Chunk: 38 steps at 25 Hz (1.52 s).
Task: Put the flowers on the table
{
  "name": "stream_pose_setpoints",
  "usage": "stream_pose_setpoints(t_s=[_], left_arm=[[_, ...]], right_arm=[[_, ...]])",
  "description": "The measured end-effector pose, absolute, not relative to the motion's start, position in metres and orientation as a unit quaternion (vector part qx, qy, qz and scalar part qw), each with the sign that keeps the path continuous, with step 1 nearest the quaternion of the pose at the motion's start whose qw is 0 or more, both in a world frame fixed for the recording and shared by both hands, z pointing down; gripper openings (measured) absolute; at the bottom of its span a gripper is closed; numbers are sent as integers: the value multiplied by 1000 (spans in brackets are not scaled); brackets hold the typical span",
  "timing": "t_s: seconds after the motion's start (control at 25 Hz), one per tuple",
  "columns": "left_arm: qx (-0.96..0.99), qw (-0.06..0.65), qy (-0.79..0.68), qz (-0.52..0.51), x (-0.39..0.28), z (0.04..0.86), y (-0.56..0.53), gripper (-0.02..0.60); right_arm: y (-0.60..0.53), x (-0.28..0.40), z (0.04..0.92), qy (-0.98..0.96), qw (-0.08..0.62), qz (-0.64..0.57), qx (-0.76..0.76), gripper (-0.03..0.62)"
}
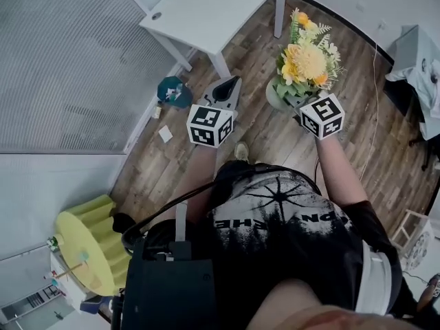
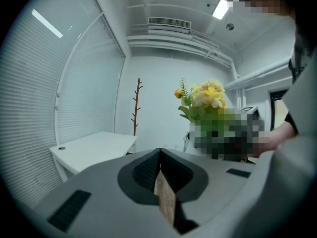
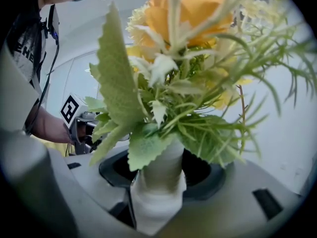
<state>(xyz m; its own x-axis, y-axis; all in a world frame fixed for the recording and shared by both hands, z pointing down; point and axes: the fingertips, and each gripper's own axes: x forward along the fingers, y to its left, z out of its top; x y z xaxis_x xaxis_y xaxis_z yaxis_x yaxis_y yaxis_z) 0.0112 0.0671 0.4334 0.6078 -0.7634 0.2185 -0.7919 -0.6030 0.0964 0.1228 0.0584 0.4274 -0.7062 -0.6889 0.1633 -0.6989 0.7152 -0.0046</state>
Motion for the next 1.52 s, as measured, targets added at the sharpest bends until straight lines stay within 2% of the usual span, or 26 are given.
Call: stream_pose_setpoints(t_s=[0.56,1.52], left_arm=[[906,87,-406,84,-52,440,-26,12],[902,110,-410,83,-80,463,-108,12]], right_arm=[[-32,64,428,-908,78,28,411,253],[-120,36,445,-910,103,34,400,253]])
